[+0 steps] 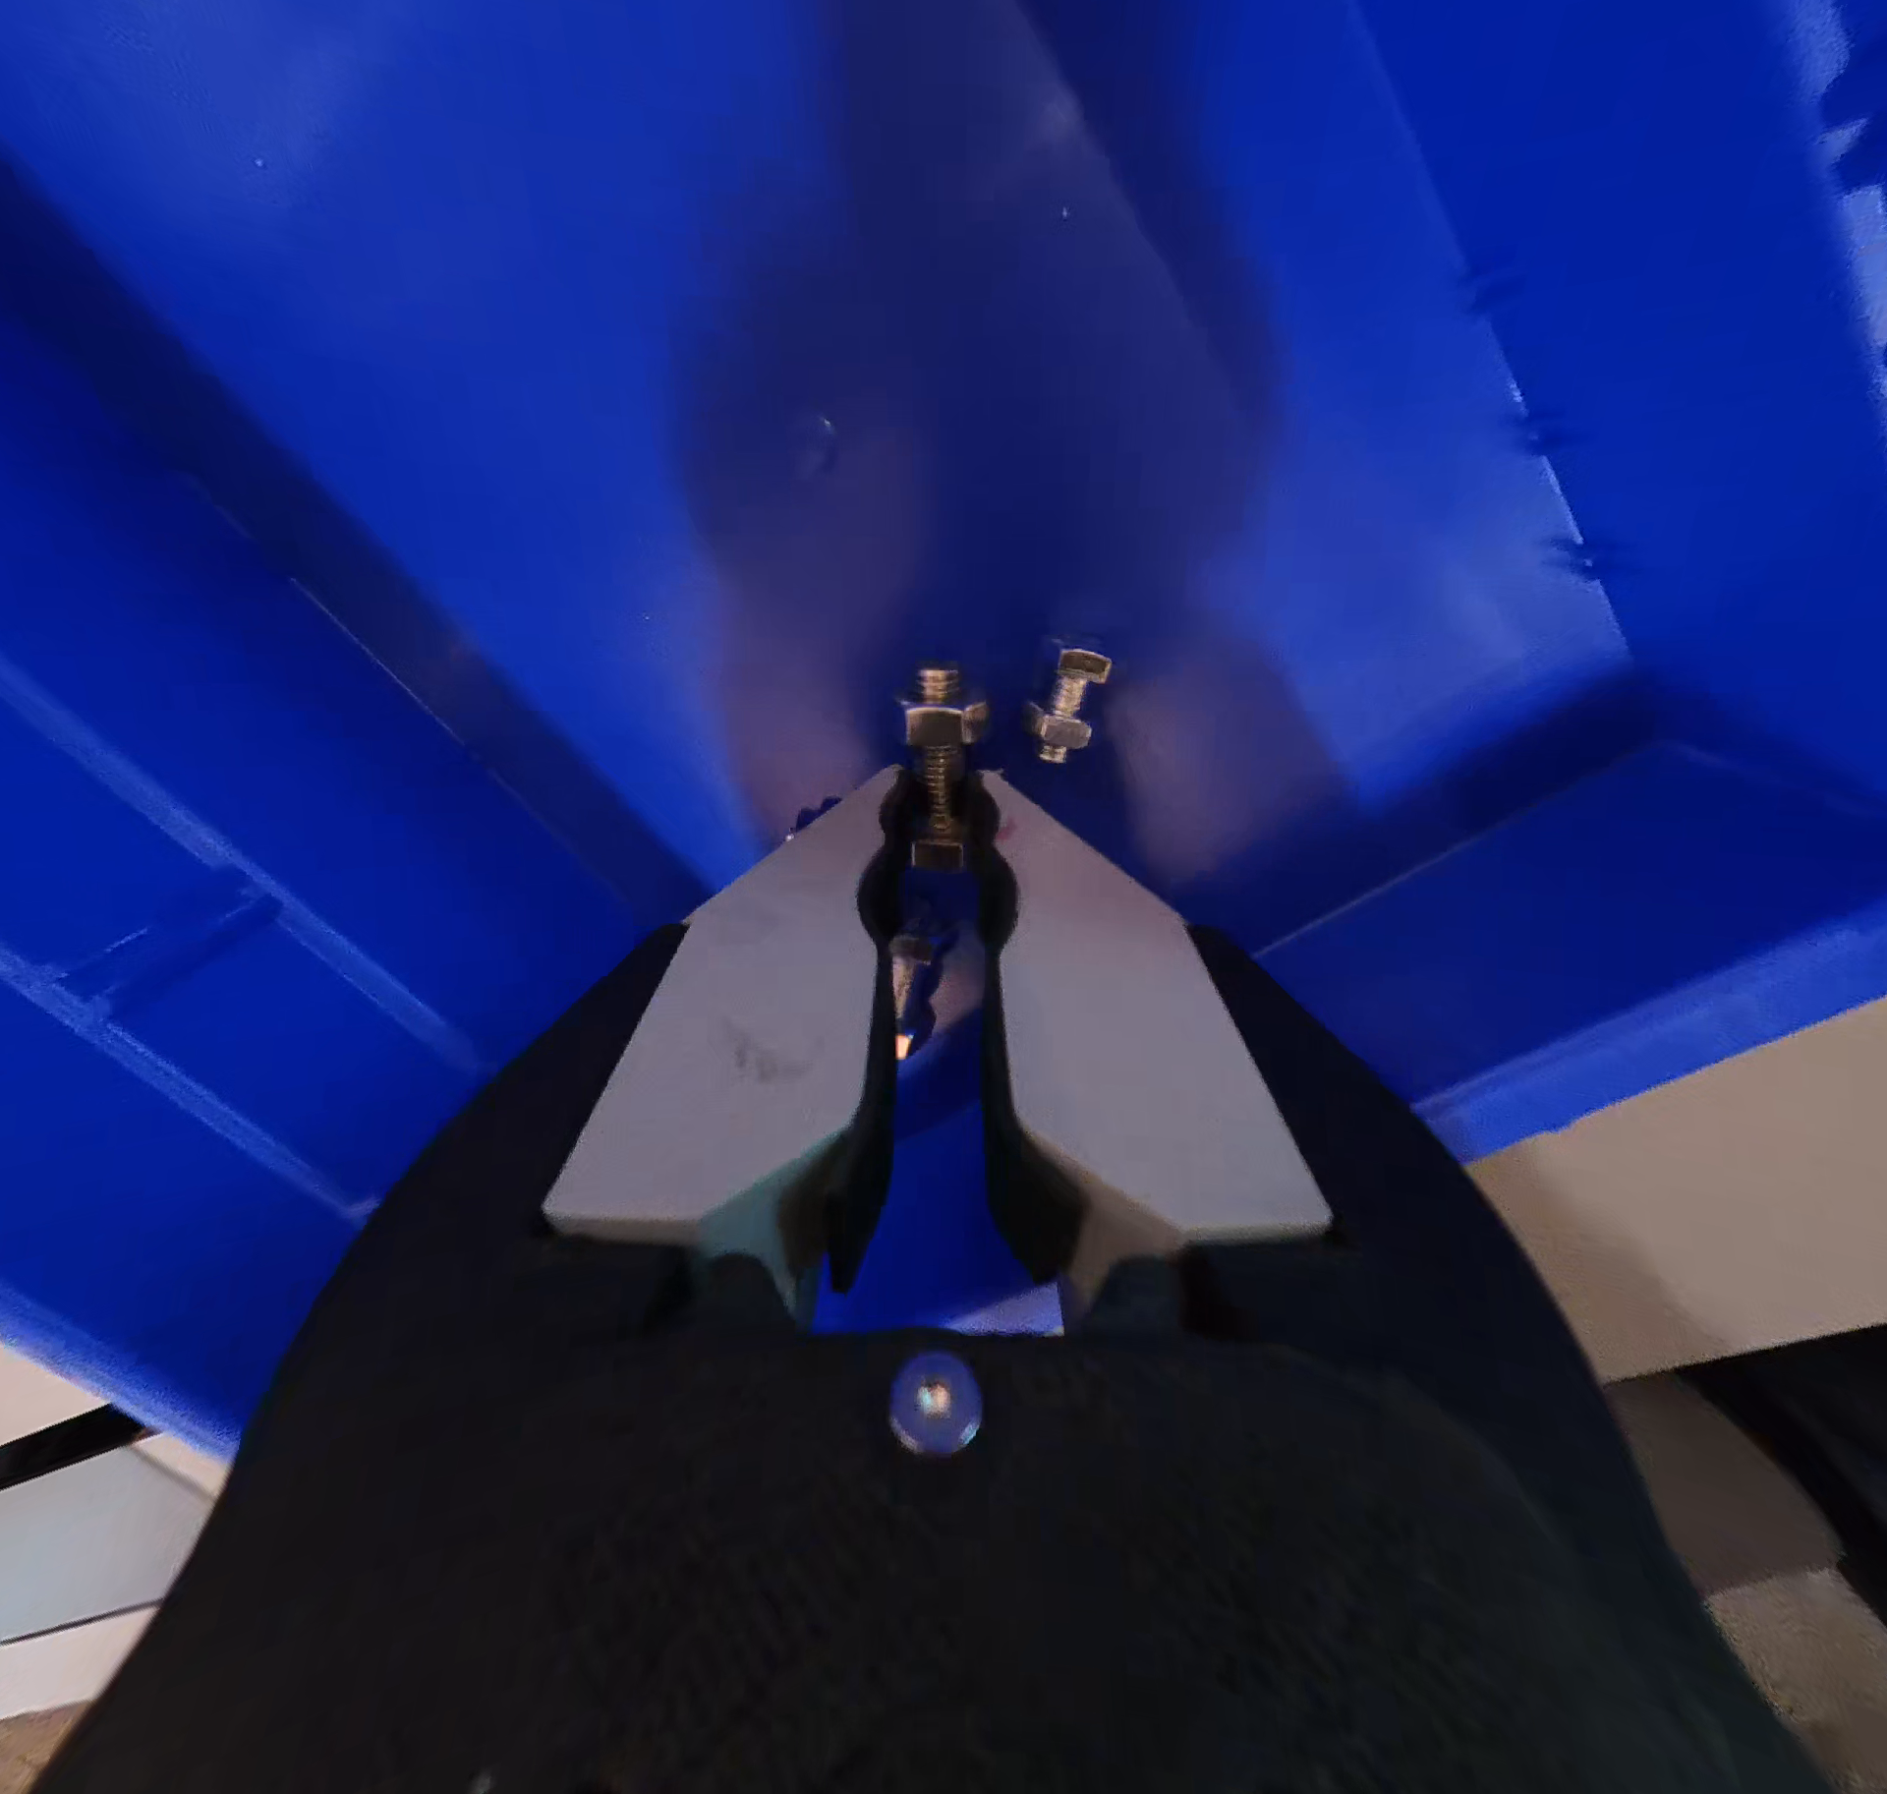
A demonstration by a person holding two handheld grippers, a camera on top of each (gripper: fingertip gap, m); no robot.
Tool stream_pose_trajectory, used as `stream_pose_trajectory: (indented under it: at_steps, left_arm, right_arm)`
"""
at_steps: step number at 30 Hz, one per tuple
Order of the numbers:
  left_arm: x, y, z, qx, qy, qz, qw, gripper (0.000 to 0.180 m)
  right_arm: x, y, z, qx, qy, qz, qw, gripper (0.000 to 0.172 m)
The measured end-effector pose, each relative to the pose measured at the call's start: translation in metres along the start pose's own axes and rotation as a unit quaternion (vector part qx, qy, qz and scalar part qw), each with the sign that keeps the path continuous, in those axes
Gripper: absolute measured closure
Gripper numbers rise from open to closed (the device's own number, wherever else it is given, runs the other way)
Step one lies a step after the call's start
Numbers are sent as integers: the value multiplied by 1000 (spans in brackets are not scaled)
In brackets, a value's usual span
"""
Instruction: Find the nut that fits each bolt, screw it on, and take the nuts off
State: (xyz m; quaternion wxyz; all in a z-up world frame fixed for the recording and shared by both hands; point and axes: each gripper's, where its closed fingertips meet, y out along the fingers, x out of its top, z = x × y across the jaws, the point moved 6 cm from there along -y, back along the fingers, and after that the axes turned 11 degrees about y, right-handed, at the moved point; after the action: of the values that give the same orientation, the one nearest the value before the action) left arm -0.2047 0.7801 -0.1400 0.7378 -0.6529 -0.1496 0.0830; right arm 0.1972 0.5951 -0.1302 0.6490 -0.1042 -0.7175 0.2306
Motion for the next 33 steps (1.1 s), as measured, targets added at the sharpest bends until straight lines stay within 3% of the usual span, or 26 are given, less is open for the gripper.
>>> stream_pose_trajectory:
  at_steps: [4, 7, 9, 11, 15, 17, 20, 24, 25, 28, 33]
  left_arm:
    - [7, -18, 3, 69, 21, -41, 997, 172]
    - [32, -61, -9, 123, 41, -168, 977, 173]
    - [58, -99, -40, 125, 62, -287, 948, 173]
    - [86, -133, -92, 86, 107, -408, 903, 173]
    - [132, -152, -182, 17, 172, -536, 826, 173]
    - [149, -145, -214, -28, 185, -563, 805, 173]
    - [166, -130, -242, -43, 199, -580, 789, 174]
    - [179, -116, -257, -70, 204, -596, 773, 174]
    - [181, -113, -259, -82, 204, -597, 771, 174]
    - [181, -106, -262, -96, 208, -596, 770, 173]
    - [180, -96, -261, -91, 197, -597, 772, 173]
  right_arm:
    - [3, -3, 2, 6, -1, -6, 1000, 131]
    - [10, -8, 7, 34, 9, -24, 999, 131]
    - [19, -15, 16, 71, 20, -49, 996, 132]
    - [32, -27, 33, 137, 39, -85, 986, 135]
    - [59, -59, 68, 292, 110, -152, 938, 133]
    - [69, -73, 74, 315, 129, -179, 923, 123]
    - [77, -91, 77, 330, 124, -220, 909, 133]
    - [72, -88, 79, 325, 107, -195, 919, 136]
    - [70, -84, 78, 321, 108, -185, 922, 135]
    - [68, -81, 74, 323, 122, -185, 920, 157]
    - [63, -73, 75, 320, 126, -161, 925, 158]
